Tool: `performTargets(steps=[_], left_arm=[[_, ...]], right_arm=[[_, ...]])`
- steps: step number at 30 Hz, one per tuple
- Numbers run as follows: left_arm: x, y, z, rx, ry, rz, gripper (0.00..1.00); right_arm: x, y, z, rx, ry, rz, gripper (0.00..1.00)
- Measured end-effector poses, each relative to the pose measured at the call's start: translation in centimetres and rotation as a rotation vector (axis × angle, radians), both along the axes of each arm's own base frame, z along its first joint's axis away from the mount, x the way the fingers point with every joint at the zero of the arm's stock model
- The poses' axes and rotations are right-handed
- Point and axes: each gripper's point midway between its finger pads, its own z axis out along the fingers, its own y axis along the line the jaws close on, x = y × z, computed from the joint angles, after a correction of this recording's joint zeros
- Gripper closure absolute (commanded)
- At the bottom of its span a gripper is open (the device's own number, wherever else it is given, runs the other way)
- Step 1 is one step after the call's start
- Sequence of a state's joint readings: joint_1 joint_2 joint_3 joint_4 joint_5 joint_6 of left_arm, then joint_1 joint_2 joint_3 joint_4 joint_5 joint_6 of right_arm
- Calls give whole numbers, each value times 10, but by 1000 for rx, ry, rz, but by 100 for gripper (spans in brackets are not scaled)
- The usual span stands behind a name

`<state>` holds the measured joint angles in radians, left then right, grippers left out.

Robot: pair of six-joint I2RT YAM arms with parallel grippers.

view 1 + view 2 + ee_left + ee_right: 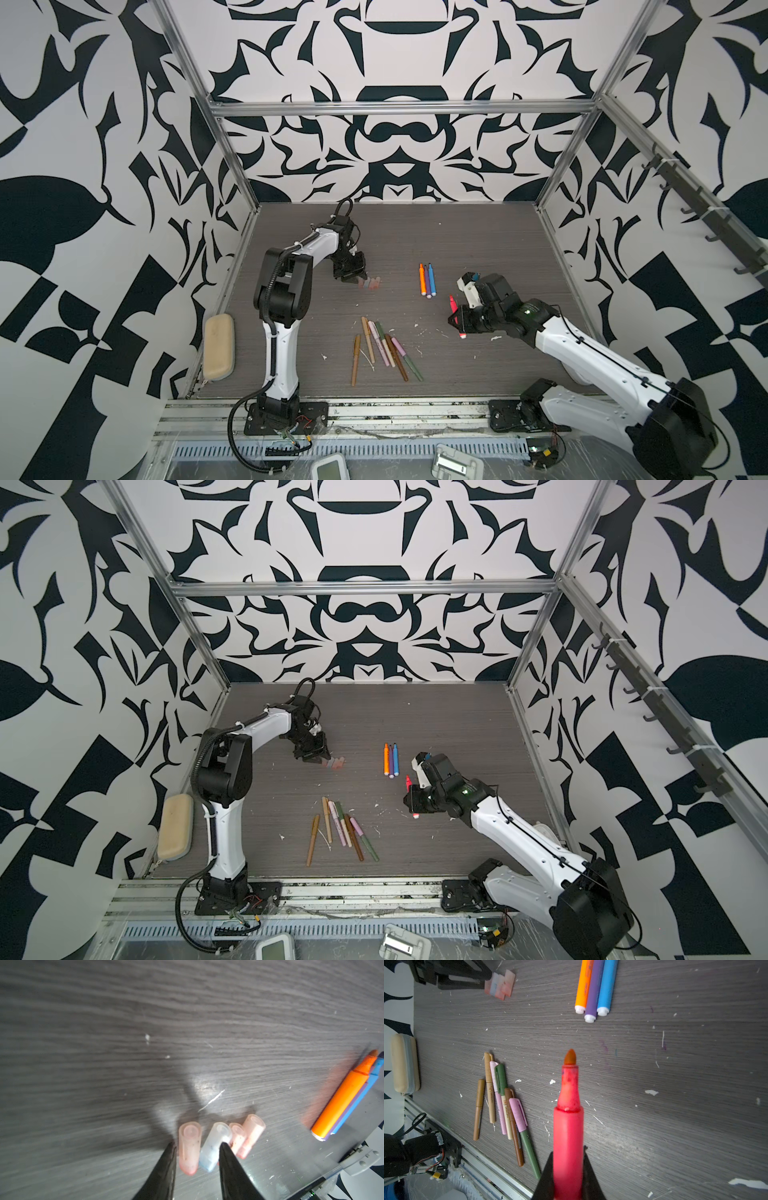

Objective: Open the pen caps
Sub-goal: 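Lay the uncapped pink highlighter beside the blue marker, open right gripper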

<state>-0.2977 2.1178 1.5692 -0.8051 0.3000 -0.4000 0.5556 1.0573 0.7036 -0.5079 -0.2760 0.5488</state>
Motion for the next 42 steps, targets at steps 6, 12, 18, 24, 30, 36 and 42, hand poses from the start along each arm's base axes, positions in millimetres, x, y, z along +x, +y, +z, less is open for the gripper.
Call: performTargets(steps=[6,12,18,24,30,36,42], left_arm=[[-1,-3,1,-20,4,8,62],[1,-6,1,-39,-5,13,62],[-2,-6,-2,-45,4,14,62],[-4,-5,1,-43,5,14,61],[-4,-3,36,-62,-54,16,60],[-11,-1,94,-131,-165,18,61],[-54,2,131,-213,-213,3,59]], right_arm=[[0,0,1,3,1,1,100],[-1,0,1,2,5,2,100],[-2,0,1,1,6,2,100],[11,0,10,-22,1,12,100],[55,-5,11,-32,16,4,100],[108,-14,-15,15,61,-39,100],[149,-13,-61,49,102,-55,100]])
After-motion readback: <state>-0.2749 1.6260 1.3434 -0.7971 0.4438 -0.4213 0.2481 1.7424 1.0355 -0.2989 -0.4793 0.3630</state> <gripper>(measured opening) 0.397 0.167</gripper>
